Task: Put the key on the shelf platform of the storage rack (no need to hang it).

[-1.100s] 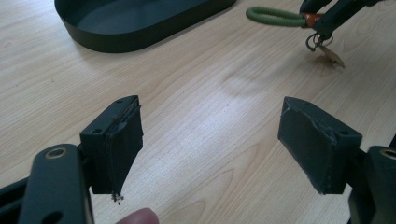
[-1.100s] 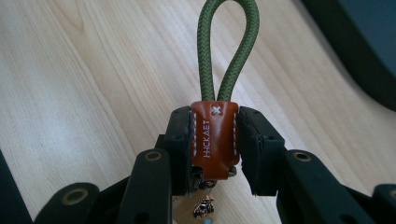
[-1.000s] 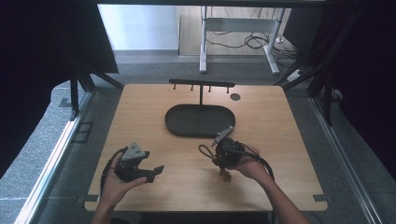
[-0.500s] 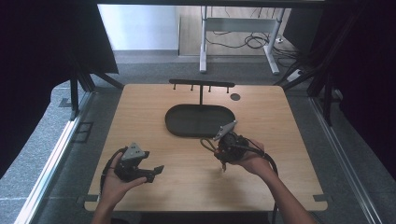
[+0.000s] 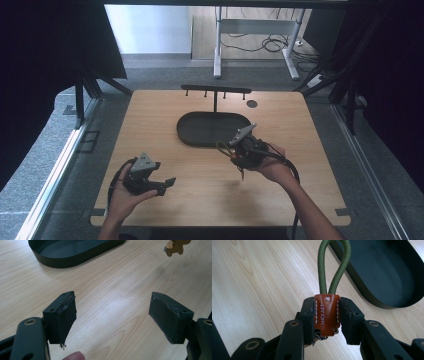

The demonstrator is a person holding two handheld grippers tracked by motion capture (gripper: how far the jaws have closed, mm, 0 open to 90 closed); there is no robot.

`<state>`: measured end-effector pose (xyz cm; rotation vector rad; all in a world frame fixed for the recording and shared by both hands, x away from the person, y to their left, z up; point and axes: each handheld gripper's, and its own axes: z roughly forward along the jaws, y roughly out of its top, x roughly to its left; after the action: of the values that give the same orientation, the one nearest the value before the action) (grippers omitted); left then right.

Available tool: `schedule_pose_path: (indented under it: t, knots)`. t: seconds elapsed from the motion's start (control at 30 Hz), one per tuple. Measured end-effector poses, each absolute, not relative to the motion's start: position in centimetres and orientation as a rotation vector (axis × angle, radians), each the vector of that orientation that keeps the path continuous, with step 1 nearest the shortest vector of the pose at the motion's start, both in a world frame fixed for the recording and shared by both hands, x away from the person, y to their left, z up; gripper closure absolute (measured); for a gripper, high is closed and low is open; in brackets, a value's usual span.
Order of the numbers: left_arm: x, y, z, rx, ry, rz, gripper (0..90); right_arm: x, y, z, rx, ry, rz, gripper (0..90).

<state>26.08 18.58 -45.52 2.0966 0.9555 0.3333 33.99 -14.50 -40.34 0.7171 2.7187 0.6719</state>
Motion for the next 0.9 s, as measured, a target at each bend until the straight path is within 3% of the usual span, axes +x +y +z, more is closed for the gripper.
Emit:
schedule_pose_path:
  t: [0.9]
  knots:
    - [26.1,18.8,-45.5,2.098,0.956,0.33,22.3,36.4,-14.3,-38.6,0.737,2.691,0.675,66.0]
